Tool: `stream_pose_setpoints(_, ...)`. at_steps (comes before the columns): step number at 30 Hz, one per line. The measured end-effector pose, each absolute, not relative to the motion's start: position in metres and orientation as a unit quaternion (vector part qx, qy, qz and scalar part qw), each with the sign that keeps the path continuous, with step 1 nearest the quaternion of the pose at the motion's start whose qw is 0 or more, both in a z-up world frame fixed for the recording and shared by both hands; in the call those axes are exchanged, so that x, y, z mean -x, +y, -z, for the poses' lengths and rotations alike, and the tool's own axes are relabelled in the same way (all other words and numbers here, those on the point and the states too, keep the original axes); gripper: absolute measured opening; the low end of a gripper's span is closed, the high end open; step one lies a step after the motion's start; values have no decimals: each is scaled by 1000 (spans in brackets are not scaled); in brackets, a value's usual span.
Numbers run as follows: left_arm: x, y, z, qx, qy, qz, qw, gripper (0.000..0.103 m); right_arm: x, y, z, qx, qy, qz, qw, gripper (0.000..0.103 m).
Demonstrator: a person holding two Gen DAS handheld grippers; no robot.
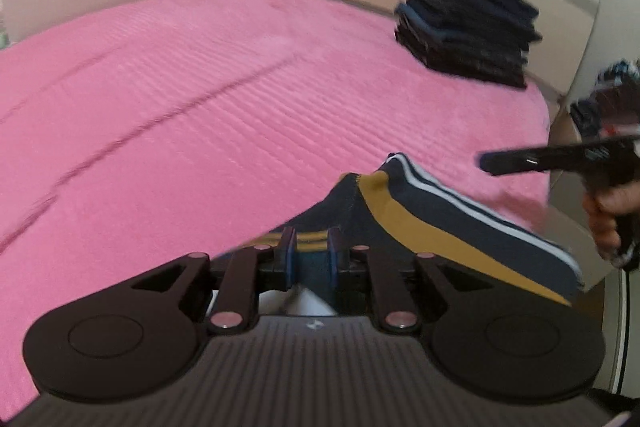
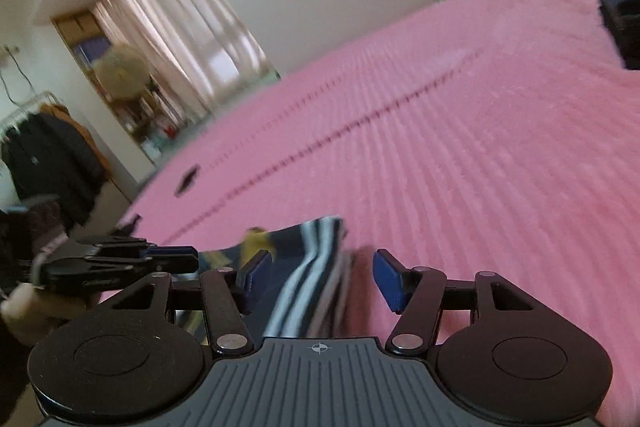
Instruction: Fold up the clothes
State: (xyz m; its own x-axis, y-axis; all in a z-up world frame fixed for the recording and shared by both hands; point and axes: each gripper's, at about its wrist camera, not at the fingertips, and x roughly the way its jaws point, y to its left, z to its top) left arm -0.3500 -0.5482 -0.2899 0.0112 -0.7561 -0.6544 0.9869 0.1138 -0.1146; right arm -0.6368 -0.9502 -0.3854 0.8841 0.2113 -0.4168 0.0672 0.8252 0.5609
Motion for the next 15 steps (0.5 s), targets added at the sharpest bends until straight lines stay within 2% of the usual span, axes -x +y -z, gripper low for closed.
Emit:
stream_pose_setpoints(4,365,-501,287,-198,295,634,687,12,684,-912,392,-332,214,-93,914,59)
stream_pose_setpoints(9,379,-468,315,-247,330,603,683,12,702,-876,425,-328,244,-80,909,59)
stream_pose_setpoints(15,401,-485,288,-260,303,619,676,13,699,-885,419,-349,220,-80,907,59)
